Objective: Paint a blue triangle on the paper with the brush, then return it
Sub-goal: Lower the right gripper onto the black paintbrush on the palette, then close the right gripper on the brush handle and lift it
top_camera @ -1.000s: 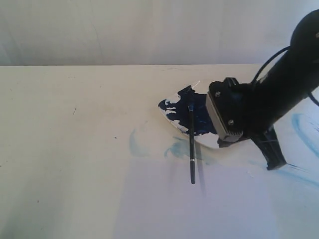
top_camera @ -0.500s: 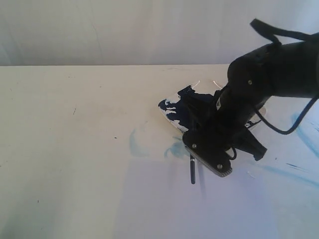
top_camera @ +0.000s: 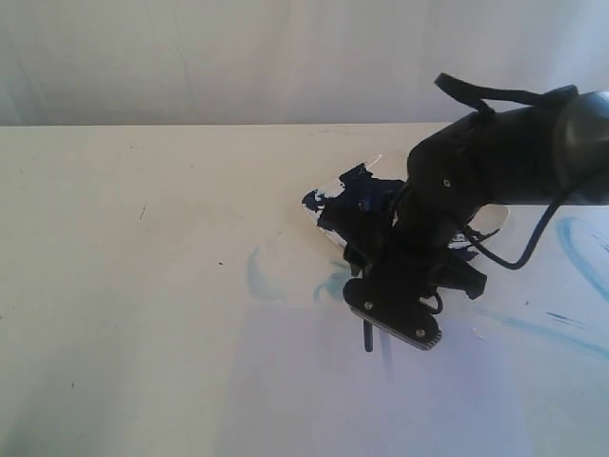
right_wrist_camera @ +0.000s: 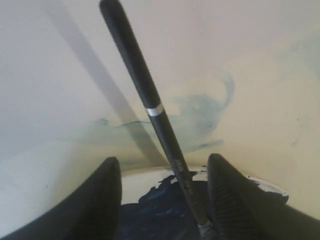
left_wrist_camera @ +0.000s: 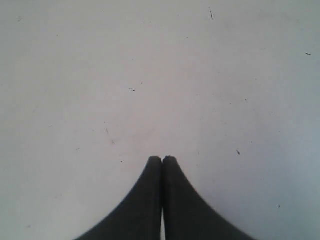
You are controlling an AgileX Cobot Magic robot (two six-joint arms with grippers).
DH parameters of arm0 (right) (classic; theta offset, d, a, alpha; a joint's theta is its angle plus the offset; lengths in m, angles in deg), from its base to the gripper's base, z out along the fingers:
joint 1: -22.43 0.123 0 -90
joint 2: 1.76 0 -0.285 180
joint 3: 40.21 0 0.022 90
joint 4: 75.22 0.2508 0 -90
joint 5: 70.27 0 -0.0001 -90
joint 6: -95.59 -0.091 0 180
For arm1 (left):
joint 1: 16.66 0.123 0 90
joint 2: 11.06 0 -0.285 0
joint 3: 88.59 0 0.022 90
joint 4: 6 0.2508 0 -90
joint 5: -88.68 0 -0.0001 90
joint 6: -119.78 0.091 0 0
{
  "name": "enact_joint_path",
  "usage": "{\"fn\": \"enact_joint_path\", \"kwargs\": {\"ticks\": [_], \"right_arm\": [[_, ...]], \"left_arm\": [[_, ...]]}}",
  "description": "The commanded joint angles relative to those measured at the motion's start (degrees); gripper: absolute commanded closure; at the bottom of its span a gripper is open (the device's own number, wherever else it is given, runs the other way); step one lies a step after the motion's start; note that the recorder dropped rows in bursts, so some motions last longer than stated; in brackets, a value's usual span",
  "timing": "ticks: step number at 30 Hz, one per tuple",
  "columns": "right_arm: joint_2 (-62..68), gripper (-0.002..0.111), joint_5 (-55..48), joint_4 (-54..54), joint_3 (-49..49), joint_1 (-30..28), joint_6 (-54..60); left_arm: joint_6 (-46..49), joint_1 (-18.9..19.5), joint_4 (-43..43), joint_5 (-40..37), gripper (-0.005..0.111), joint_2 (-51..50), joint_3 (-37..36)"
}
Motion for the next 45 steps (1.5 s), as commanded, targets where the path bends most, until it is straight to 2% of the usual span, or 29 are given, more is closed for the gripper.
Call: {"fn": "enact_joint_path", "kwargs": {"ticks": [1,14,32,38,45], "right_arm": [[0.8,0.058,0.5,-0.4,0.4,0.1,1.5],[4.8,0.058,9.4,-3.9,0.4,0.1,1.5],[8.0,0.058,11.3,-6.5,0.4,0.1,1.5],[8.0,0.071,11.7,-6.7,0.4,0.1,1.5],[8.0,0.080,11.8,-6.7,0.4,0.1,1.5]], "left_arm": [[-0.3,-0.3,-0.2,0.1,0.107,-0.1,-0.3],[-0.3,-0.3,-0.2,0.1,0.107,-0.1,-0.3],[-0.3,-0.3,-0.2,0.1,0.107,-0.1,-0.3],[-0.3,-0.3,-0.2,0.1,0.107,-0.1,-0.3],[-0.3,-0.3,-0.2,0.1,0.107,-0.1,-0.3]]}}
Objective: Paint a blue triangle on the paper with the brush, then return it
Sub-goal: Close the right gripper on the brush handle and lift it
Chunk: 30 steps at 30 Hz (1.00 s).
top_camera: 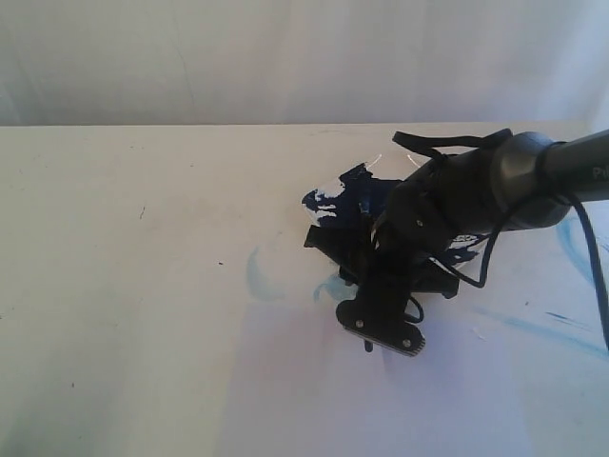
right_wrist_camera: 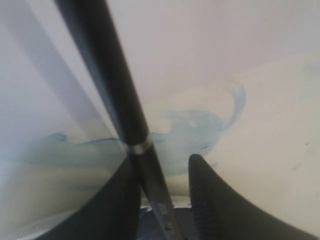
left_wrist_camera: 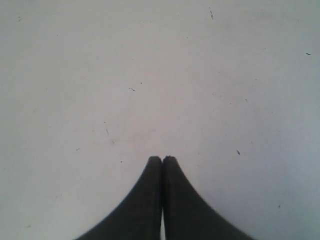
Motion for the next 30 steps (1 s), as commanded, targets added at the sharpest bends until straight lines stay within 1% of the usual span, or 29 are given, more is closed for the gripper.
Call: {"fn": "enact_joint_path", "kwargs": {"ticks": [1,14,19,26,30], "right_arm": [[-0.2,0.081,0.4,-0.2,0.4,0.0,0.9],[-0.2,0.096,1.3,-1.7,0.4,0.0,0.9],[-0.2,0.100,1.4,-1.7,0.4,0.0,0.9],[-0.2,0.108,4.6,-1.7,0.4,0.0,0.9],[-0.2,0.108,5.3,-1.7,0.4,0.0,0.9]], "left_arm": [[-0.3,-0.3,-0.2,0.1,0.107,-0.1,-0.3],[-0.3,-0.3,-0.2,0.1,0.107,-0.1,-0.3],[-0.3,-0.3,-0.2,0.1,0.107,-0.1,-0.3],[-0.3,-0.3,-0.2,0.1,0.107,-0.1,-0.3],[-0.3,-0.3,-0.2,0.1,0.107,-0.1,-0.3]]}}
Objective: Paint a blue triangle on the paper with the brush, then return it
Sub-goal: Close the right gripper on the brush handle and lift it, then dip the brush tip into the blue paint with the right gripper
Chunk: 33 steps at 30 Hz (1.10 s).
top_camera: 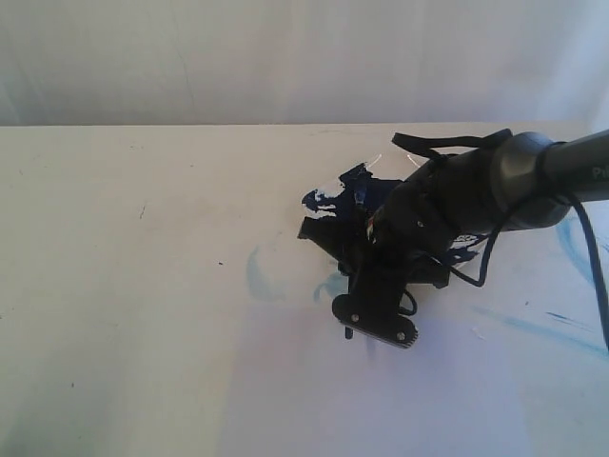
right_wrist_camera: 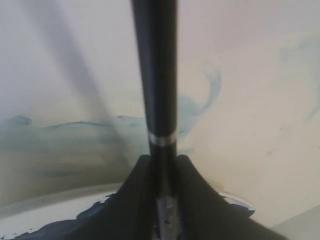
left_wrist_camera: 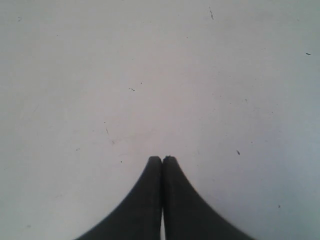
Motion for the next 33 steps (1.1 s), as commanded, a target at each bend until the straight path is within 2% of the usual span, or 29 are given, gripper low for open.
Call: {"fn": "enact_joint_path", "kwargs": {"ticks": [1,6,15,24,26,30,33], "right_arm": [[-0.2,0.108,1.0,-0.2,0.4,0.0,0.9],[-1.2,0.108,1.2,-0.1,0.4,0.0,0.7],[-4.0,0.108,1.5,0.2,0.4,0.0,-5.9],[-10.6,0.108,6.0,0.7,0.4,0.0,-32.6],[-10.9,0.108,8.2,0.7,0.4,0.0,-41.9],[-11.0,0.108,9.4,0.7,0.4,0.0,-49.8],[-11.1,0.108,15.3,4.2,0.4,-0.4,-59.1]], "left_arm": [[-0.3,-0.3,-0.2,0.1,0.107,-0.1,-0.3],[-0.3,-0.3,-0.2,0.1,0.107,-0.1,-0.3],[-0.3,-0.3,-0.2,0.1,0.107,-0.1,-0.3],[-0.3,-0.3,-0.2,0.1,0.107,-0.1,-0.3],[-0.3,-0.3,-0.2,0.1,0.107,-0.1,-0.3],[-0.3,-0.3,-0.2,0.1,0.107,-0.1,-0.3],[-0.3,-0.3,-0.2,0.1,0.107,-0.1,-0.3]]}}
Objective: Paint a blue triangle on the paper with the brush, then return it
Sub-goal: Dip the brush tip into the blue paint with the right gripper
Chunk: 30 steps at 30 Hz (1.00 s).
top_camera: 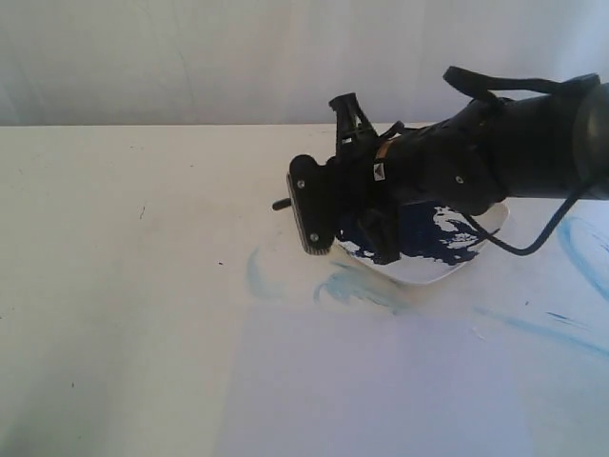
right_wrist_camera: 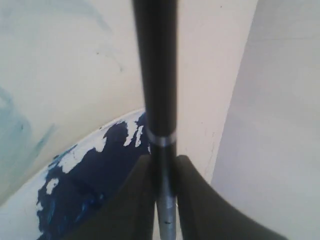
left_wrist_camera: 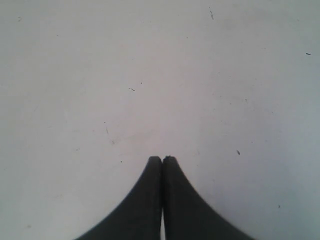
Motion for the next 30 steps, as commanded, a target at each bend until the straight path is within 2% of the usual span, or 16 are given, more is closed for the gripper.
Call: {"fn": "enact_joint_path", "kwargs": {"ticks": [1,5,12,17,30], "right_arm": [[-0.9,0.108,8.0,4.3,0.4,-0.6,-10.8],[-1.8,0.108,12.3,4.4,0.4,-1.4,-17.5],[-6.3,0.108,13.2,4.7,0.6,-4.9,-38.4],[-9.4,0.108,15.2,4.7,0.6,-7.4,-46.2],[-11.5,0.108,15.6,4.8,0.6,-11.8,-74.8]], "left_arm": [[-0.3,-0.3,-0.2,0.1,0.107,-0.1,-0.3],[-0.3,-0.3,-0.2,0.1,0.107,-0.1,-0.3],[-0.3,-0.3,-0.2,0.1,0.107,-0.1,-0.3],[-0.3,-0.3,-0.2,0.1,0.107,-0.1,-0.3],[-0.3,-0.3,-0.2,0.1,0.107,-0.1,-0.3]]}}
